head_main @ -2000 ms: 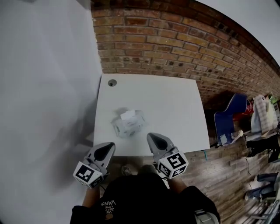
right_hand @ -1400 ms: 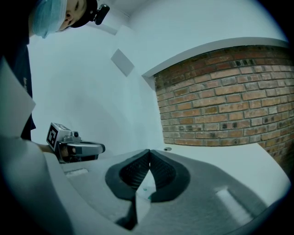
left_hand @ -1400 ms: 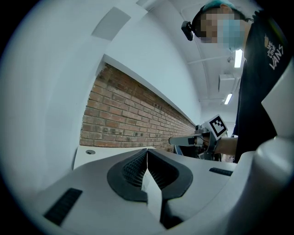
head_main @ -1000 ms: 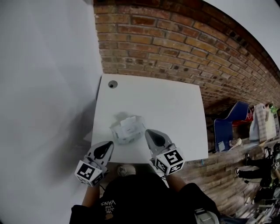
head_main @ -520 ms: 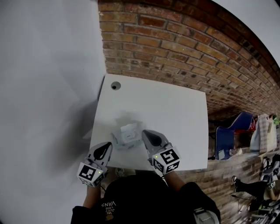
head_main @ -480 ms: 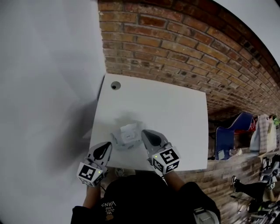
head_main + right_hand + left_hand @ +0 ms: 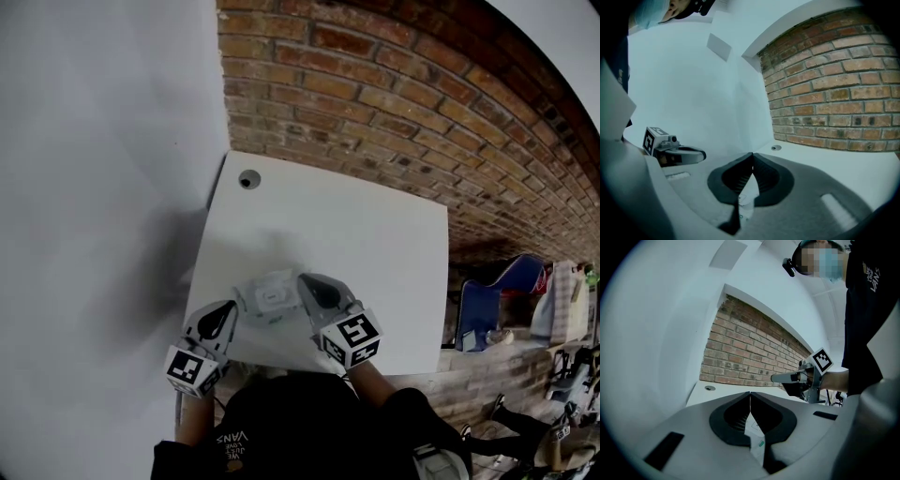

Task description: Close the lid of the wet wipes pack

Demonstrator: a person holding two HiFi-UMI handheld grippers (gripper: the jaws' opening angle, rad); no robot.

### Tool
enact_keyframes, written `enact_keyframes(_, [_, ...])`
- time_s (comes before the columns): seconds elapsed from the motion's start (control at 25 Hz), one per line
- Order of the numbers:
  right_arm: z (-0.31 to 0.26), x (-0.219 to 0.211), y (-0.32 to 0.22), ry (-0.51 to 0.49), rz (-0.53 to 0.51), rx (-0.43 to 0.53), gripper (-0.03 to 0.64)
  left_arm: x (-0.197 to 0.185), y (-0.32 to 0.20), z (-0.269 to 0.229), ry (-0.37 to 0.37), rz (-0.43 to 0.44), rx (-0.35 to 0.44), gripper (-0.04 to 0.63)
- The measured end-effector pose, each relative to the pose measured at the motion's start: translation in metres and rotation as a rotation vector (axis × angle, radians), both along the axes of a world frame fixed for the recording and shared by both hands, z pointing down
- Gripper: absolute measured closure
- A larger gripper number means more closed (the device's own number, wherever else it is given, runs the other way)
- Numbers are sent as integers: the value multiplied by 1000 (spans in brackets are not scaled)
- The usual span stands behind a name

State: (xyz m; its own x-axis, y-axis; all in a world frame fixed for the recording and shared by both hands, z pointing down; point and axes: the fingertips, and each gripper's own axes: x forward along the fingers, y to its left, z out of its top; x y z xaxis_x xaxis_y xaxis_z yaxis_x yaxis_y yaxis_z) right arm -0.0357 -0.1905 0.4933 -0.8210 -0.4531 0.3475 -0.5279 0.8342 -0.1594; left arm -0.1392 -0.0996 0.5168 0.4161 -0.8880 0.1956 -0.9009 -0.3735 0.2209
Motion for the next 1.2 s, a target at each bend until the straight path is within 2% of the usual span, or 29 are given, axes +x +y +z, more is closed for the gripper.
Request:
enact_keyframes(0.16, [4, -6, -8, 4, -25, -4, 618, 2, -7, -2, 17, -16, 1, 595])
enact_keyframes(0.36, [11, -14, -18, 8, -49, -16, 618, 3, -6, 20, -31, -2, -40, 595])
enact_keyframes(0.48, [18, -20, -23, 18, -67, -27, 619, 7, -9, 20, -1, -10, -54, 595])
enact_keyframes(0.6, [27, -26, -28, 33, -85, -32, 618, 9, -7, 34, -19, -1, -81, 595])
enact_keyframes(0.92, [50, -37, -41, 72, -115, -49, 619, 12, -19, 46, -8, -30, -133, 595])
enact_keyframes(1.2, [69, -46, -43, 133, -151, -61, 618, 17, -14, 62, -10, -10, -154, 595])
